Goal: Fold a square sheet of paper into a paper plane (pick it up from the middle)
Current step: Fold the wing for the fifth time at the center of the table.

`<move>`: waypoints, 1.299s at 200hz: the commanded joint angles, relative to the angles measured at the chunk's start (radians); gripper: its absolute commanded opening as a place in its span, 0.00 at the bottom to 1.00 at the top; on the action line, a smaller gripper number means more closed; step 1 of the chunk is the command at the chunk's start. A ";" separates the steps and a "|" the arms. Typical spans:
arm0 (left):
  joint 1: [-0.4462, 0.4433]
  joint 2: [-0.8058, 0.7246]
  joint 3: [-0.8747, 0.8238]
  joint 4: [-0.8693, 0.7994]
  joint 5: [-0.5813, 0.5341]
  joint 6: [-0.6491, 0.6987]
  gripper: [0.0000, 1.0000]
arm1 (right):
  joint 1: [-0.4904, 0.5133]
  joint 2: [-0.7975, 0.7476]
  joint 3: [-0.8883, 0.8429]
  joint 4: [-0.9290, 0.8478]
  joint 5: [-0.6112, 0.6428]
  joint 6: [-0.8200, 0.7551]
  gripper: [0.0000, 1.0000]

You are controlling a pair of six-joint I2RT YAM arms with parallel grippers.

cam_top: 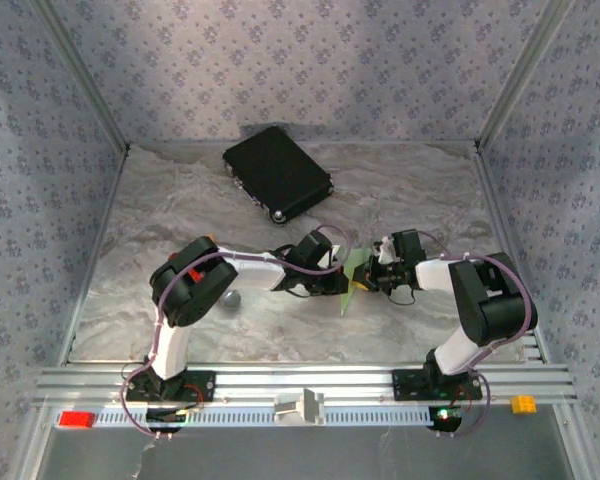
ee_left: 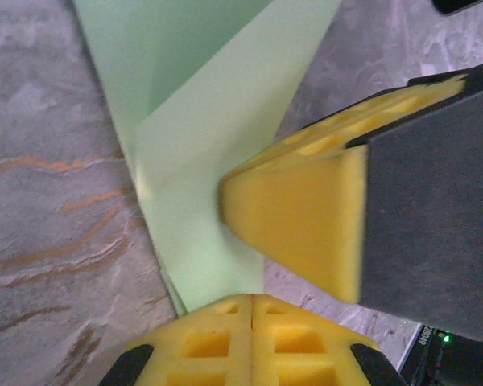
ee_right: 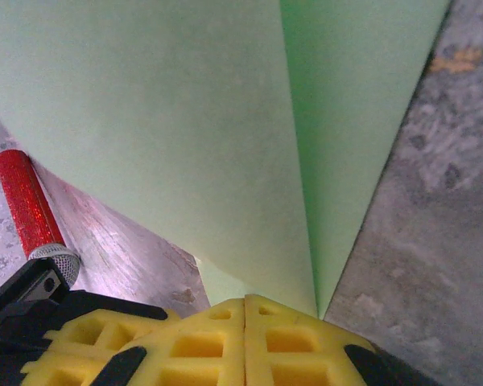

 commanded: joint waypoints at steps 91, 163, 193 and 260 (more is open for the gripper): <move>0.000 0.018 -0.080 -0.175 -0.034 0.109 0.00 | -0.017 -0.134 0.033 -0.126 0.061 -0.029 0.11; 0.000 0.008 -0.071 -0.165 -0.012 0.116 0.00 | 0.076 -0.106 0.080 -0.128 0.119 -0.029 0.12; 0.000 0.009 -0.075 -0.162 -0.011 0.117 0.00 | 0.072 -0.041 0.105 -0.128 0.141 -0.067 0.12; 0.000 0.033 -0.076 -0.163 -0.005 0.116 0.00 | -0.027 0.071 0.140 -0.083 0.115 -0.081 0.12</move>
